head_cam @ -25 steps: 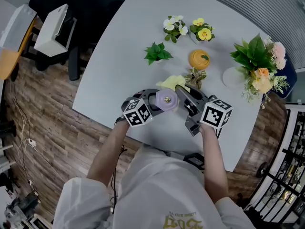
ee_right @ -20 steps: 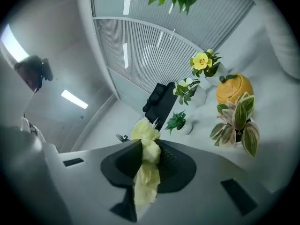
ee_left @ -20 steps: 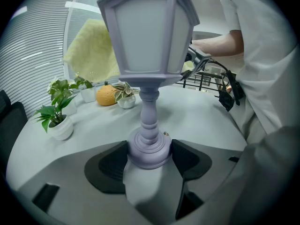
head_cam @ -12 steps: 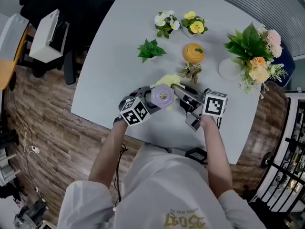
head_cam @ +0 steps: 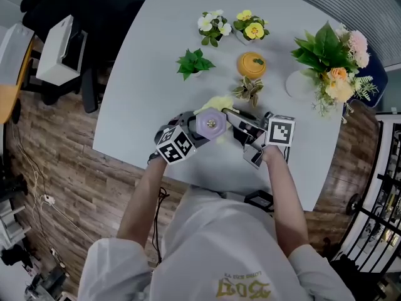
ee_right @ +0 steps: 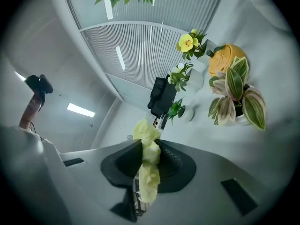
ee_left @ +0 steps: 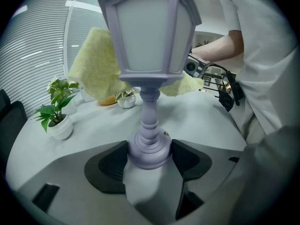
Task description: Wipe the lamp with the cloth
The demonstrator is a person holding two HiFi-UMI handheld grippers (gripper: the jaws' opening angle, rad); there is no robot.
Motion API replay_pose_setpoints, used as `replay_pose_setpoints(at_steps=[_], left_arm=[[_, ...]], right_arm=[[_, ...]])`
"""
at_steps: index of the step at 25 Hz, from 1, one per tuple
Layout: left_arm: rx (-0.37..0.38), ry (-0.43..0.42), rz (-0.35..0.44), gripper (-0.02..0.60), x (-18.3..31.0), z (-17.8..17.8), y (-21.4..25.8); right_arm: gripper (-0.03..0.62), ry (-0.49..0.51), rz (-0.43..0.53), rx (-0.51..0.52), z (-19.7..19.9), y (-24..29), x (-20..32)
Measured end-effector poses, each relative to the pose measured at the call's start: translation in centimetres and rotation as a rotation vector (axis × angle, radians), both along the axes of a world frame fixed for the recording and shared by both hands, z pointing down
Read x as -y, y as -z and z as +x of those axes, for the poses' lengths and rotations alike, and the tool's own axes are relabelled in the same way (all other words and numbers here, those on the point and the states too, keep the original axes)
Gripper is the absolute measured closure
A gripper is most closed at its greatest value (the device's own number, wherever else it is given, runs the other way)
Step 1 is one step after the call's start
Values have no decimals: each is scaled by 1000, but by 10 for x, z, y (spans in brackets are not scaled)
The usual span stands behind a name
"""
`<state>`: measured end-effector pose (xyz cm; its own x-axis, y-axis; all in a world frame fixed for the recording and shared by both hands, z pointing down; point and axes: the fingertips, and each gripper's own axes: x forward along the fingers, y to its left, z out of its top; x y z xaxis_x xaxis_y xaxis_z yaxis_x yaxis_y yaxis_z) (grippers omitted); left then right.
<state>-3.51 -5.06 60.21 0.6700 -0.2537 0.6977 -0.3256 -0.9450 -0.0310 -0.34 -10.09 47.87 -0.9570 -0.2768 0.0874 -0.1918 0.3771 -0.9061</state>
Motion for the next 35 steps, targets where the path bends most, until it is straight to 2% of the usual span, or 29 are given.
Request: replay_pose_setpoints(at_steps=[7, 11, 19, 35], left_arm=[[1, 1, -3, 276, 0, 1, -1], [2, 1, -5, 276, 0, 0, -1], [3, 2, -10, 276, -1, 0, 0], [4, 2, -13, 276, -1, 1, -2]], right_arm=[[514, -7, -25, -6, -4, -4, 0], [514, -12, -32, -72, 0, -18, 0], [514, -9, -52, -102, -2, -22, -3], [514, -14, -30, 5, 7, -1, -14]])
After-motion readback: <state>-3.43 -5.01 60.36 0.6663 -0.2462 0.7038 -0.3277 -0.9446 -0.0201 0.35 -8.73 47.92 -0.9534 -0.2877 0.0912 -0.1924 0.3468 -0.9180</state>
